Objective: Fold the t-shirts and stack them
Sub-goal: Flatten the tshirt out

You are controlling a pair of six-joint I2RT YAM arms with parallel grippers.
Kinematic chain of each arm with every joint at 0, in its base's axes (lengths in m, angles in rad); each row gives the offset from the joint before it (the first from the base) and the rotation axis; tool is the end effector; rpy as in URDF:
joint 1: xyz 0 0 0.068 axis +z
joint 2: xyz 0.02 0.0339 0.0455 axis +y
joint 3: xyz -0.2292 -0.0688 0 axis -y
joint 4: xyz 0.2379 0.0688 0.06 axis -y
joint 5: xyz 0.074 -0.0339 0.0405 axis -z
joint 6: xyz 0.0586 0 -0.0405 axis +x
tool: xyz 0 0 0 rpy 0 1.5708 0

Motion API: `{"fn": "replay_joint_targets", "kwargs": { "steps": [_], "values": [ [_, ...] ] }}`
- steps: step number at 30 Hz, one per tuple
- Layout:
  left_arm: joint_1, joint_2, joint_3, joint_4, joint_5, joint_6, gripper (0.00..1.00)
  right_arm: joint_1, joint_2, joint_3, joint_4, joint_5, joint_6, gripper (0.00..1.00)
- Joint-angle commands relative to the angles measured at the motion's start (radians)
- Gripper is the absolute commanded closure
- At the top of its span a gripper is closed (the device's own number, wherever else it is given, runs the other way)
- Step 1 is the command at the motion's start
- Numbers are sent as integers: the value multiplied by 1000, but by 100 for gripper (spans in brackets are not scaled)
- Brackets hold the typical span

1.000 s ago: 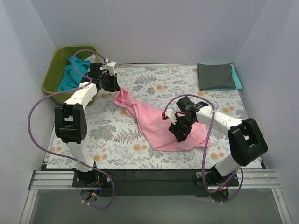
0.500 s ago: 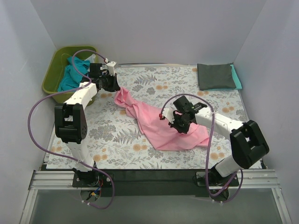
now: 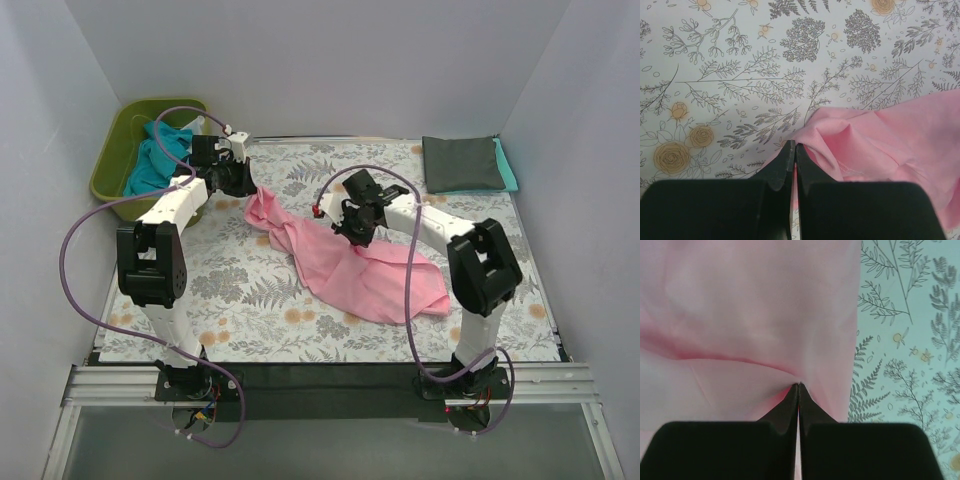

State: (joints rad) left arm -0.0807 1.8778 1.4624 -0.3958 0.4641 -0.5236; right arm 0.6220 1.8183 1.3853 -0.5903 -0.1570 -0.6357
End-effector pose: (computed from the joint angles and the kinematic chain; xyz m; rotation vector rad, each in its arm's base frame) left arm 0.4147 -0.0599 0.1992 -0.3091 2.4134 -0.8342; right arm 0.3083 0.2323 0.1778 -1.5676 2.0581 0.1985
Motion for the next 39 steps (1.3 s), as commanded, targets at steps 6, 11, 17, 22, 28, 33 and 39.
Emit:
{"fn": "replay_joint_targets", "kwargs": {
  "steps": [6, 11, 17, 22, 28, 33, 39],
  "values": [
    [6, 9, 21, 0, 11, -3, 100, -10, 183, 219, 47, 25, 96, 99],
    [6, 3, 23, 0, 15, -12, 100, -24, 153, 268, 3, -41, 178, 65],
    [6, -23, 3, -2, 18, -1, 100, -171, -58, 138, -71, -271, 299, 69],
    [6, -20, 7, -2, 19, -7, 100, -249, -139, -38, -82, -464, 381, 80],
    [6, -5, 27, -6, 15, -13, 100, -269, -87, -131, -19, -604, 464, 71],
    [6, -3, 26, -8, 8, -10, 100, -277, 9, -101, 1, -650, 499, 70],
    [6, -8, 12, -5, 11, -9, 100, -289, 59, -101, 41, -593, 533, 61]
  ]
}}
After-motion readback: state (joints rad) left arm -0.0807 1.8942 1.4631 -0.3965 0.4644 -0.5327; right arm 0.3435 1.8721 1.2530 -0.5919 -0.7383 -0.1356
